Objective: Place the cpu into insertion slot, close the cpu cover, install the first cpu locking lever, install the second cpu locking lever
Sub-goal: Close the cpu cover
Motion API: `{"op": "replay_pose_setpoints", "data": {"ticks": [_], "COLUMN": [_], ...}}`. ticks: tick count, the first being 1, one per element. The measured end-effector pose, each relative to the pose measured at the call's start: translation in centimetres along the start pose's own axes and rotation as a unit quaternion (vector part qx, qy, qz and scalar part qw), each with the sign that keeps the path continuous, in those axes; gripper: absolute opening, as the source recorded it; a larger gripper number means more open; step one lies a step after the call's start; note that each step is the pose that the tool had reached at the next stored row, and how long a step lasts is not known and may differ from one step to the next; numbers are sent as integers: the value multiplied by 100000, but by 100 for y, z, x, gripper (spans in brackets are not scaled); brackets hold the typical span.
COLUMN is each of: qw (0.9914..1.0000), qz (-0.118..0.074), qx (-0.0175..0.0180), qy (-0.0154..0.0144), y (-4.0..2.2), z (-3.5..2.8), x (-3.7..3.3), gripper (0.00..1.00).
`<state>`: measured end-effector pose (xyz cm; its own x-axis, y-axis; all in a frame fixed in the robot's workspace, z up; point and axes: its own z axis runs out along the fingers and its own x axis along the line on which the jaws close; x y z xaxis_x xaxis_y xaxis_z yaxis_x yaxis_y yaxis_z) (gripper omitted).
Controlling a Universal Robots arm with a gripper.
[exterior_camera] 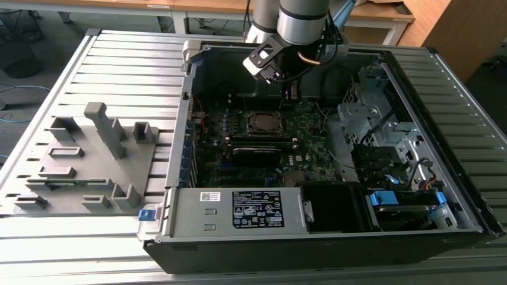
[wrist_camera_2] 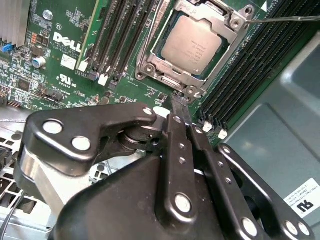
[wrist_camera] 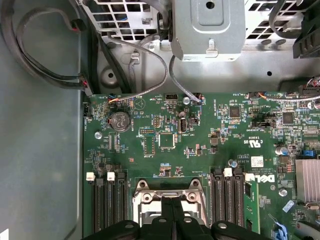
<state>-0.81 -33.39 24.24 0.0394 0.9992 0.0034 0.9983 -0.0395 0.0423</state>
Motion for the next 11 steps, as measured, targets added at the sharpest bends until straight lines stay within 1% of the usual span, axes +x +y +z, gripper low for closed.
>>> {"op": "replay_pose_setpoints", "data": {"ticks": [3, 4, 5, 6, 10, 11], "qw": [100000, 100000, 99998, 99996, 99995, 99991], "qz": [0, -9, -5, -2, 4, -6], "qx": [18, 161, 694, 924, 981, 1373], "qy": [-2, 7, -4, -34, -45, -53], "y": [0, 1, 1, 0, 0, 1], "z": [0, 2, 5, 4, 3, 6], "x": [0, 0, 1, 0, 0, 0], "gripper": [11, 11, 11, 11, 11, 11]}}
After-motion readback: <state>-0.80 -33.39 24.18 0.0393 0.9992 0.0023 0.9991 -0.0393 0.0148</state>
